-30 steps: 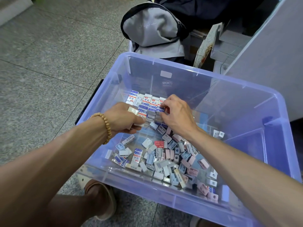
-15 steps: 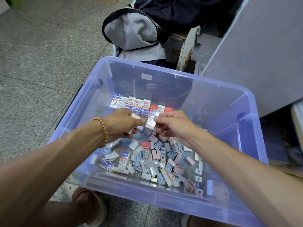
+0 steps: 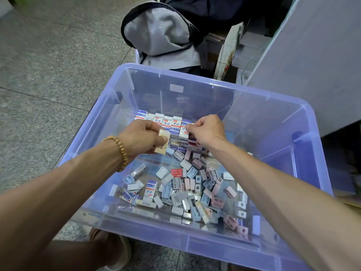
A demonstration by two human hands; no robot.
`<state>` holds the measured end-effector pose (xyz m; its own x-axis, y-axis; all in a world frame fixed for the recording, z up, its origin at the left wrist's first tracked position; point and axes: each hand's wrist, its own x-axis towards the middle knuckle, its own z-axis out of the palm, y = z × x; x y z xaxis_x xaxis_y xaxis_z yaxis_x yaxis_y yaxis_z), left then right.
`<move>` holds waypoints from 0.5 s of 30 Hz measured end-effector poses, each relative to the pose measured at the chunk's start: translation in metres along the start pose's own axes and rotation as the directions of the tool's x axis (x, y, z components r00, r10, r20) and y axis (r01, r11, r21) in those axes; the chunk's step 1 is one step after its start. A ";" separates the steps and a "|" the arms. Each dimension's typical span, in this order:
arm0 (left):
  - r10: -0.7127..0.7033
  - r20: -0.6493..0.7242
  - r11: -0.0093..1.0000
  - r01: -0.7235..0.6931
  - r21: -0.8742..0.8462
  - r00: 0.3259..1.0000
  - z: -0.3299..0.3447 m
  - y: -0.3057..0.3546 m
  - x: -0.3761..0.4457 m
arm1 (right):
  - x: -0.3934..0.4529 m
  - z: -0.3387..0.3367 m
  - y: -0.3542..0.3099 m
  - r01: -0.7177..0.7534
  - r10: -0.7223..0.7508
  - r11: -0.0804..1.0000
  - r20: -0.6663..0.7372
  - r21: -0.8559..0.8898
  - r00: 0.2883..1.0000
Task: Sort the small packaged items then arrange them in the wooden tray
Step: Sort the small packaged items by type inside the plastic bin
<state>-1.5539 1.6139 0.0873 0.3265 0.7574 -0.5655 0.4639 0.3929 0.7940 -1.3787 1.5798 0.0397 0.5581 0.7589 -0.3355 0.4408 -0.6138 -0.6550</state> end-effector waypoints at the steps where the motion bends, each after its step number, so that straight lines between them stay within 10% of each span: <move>1: 0.013 0.007 1.000 -0.012 -0.022 1.000 0.001 0.002 -0.001 | -0.004 -0.003 -0.001 0.015 -0.015 1.000 -0.003 -0.001 1.000; 7: 0.144 0.096 0.986 -0.135 -0.096 0.985 0.013 0.010 0.002 | -0.050 -0.030 -0.009 -0.164 -0.050 0.879 0.428 0.448 0.902; 11: 0.204 0.192 0.978 -0.192 -0.078 0.960 0.023 0.016 0.003 | -0.053 -0.043 -0.003 -0.284 -0.005 0.790 0.470 0.543 0.883; 15: 0.447 0.113 0.767 -0.445 0.463 0.888 0.026 0.014 0.021 | -0.038 -0.047 0.010 -0.216 0.094 0.889 0.301 0.404 0.949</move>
<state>-1.5188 1.6215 0.0807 0.5899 0.7888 -0.1724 0.5918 -0.2772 0.7569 -1.3619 1.5346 0.0777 0.3596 0.7281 -0.5835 -0.0127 -0.6215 -0.7833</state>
